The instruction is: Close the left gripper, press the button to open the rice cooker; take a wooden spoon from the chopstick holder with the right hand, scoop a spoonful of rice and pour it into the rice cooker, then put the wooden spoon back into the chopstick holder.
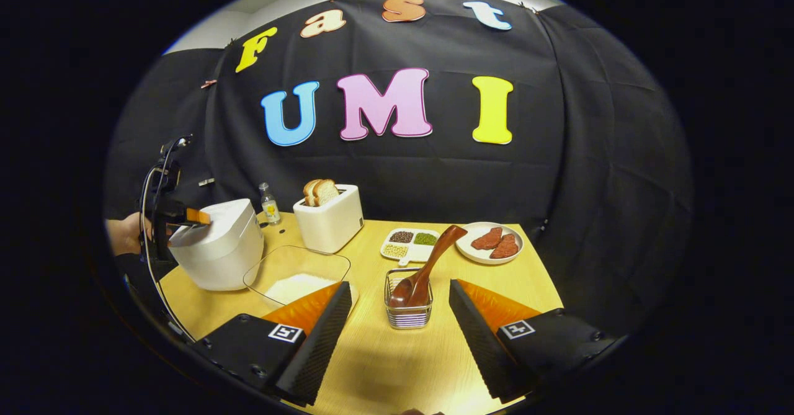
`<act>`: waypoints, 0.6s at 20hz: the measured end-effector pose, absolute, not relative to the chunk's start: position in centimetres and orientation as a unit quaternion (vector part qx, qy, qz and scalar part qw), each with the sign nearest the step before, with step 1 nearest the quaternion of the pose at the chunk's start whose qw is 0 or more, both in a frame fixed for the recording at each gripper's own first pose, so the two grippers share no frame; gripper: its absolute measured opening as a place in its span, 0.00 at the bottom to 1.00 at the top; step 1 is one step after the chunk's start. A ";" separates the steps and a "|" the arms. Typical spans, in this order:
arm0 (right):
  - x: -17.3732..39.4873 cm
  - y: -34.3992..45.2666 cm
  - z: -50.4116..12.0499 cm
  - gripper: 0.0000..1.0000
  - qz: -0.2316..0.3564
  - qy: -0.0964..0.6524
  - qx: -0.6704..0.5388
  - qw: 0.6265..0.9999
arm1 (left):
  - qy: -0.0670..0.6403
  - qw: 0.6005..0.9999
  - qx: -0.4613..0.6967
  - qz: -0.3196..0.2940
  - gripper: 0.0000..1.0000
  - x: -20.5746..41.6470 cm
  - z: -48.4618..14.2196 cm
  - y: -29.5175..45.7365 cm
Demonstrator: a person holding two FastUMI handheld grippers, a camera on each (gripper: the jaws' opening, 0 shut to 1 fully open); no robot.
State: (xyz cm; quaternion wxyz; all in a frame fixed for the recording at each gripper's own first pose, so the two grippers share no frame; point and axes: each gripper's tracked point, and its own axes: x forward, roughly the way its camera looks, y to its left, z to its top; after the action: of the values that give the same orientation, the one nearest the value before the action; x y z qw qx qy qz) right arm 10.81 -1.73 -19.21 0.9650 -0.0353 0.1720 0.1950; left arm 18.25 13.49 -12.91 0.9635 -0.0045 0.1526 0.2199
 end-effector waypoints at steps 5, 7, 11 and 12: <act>8.9 -1.2 -13.2 0.99 0.156 0.107 -0.034 0.981 | 0.072 0.986 0.004 0.153 0.96 14.6 -6.6 9.5; 7.5 -0.6 -11.3 0.99 0.147 0.090 -0.021 0.985 | 0.034 0.991 0.033 0.127 0.96 11.6 -3.3 8.0; 4.1 -0.9 -8.5 0.99 0.121 0.062 0.000 0.991 | -0.038 0.995 0.058 0.070 0.96 4.9 1.5 3.9; 3.1 -1.2 -8.4 0.99 0.113 0.064 0.004 0.992 | -0.050 0.995 0.061 0.062 0.96 3.2 2.1 3.2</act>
State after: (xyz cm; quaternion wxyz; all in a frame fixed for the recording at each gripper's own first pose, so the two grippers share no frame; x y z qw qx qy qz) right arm 3.07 -1.25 -8.43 0.9916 0.0041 0.0637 0.1127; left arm 3.21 3.22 2.10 0.9950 0.0606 -0.0499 0.0622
